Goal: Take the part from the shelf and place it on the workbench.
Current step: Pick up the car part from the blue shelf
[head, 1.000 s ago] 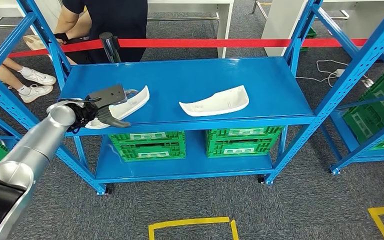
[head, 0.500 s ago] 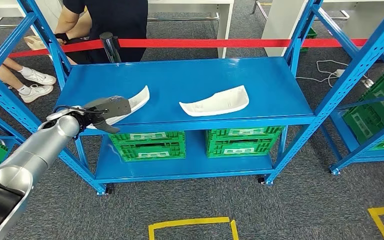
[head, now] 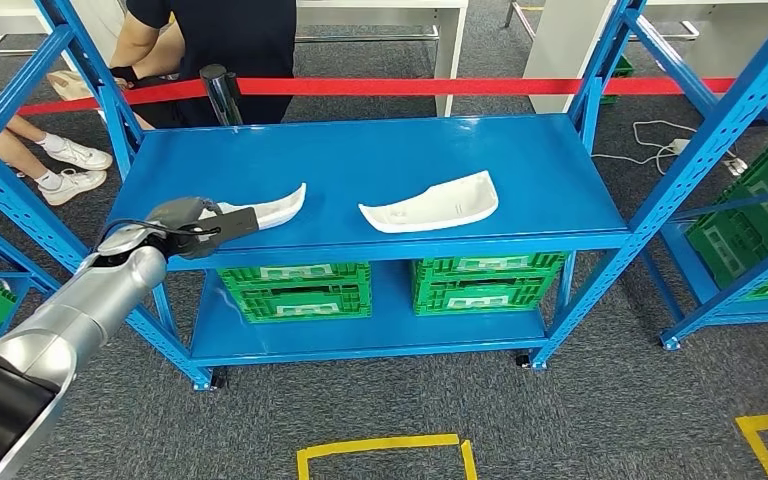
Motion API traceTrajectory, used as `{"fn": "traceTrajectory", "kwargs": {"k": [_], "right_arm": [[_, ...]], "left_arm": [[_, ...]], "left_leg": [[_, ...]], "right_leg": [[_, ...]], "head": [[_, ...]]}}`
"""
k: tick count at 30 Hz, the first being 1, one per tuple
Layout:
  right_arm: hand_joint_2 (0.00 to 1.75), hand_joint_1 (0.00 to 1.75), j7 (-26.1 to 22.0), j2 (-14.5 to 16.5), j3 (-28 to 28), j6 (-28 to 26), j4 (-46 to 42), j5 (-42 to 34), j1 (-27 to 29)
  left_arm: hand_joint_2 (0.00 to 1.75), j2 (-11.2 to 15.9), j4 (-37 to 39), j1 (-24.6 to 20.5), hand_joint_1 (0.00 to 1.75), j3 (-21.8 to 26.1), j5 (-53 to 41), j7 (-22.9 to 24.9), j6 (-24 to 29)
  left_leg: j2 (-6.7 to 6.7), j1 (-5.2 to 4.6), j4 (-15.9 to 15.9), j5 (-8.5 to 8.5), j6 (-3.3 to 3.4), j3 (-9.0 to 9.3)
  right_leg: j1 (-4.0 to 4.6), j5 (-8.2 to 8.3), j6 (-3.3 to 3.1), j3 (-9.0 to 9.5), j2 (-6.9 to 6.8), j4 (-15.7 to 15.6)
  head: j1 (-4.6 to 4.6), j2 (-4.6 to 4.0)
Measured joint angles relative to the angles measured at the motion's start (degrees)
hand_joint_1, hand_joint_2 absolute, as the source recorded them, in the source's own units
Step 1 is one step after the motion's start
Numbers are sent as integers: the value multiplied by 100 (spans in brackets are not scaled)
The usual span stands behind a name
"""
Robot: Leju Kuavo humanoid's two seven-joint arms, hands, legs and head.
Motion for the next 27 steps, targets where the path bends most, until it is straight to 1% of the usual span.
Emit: {"fn": "traceTrajectory", "kwargs": {"k": [12, 20, 23, 27], "right_arm": [[0, 0, 0, 0, 0, 0, 0, 34, 0], [0, 0, 0, 0, 0, 0, 0, 24, -3], [0, 0, 0, 0, 0, 0, 0, 22, -3], [0, 0, 0, 0, 0, 0, 0, 20, -3]], "left_arm": [[175, -31, 67, 12, 175, -2, -204, -128, 9], [175, -166, 80, -53, 175, 27, -319, -226, -47], [175, -190, 72, -25, 175, 71, -307, -396, 112], [175, -225, 26, 79, 175, 152, -327, -511, 492]], "left_leg": [[2, 0, 0, -4, -4, 19], [0, 0, 0, -4, -4, 32], [-3, -1, 0, -4, -4, 32], [-3, -1, 0, -4, -4, 32]], "right_leg": [[0, -3, 2, 17, -1, 0], [0, -4, 4, 32, -2, 0], [0, -4, 4, 33, -2, 0], [-1, -5, 4, 33, -1, 0]], "head": [[0, 0], [1, 0], [1, 0], [1, 0]]}}
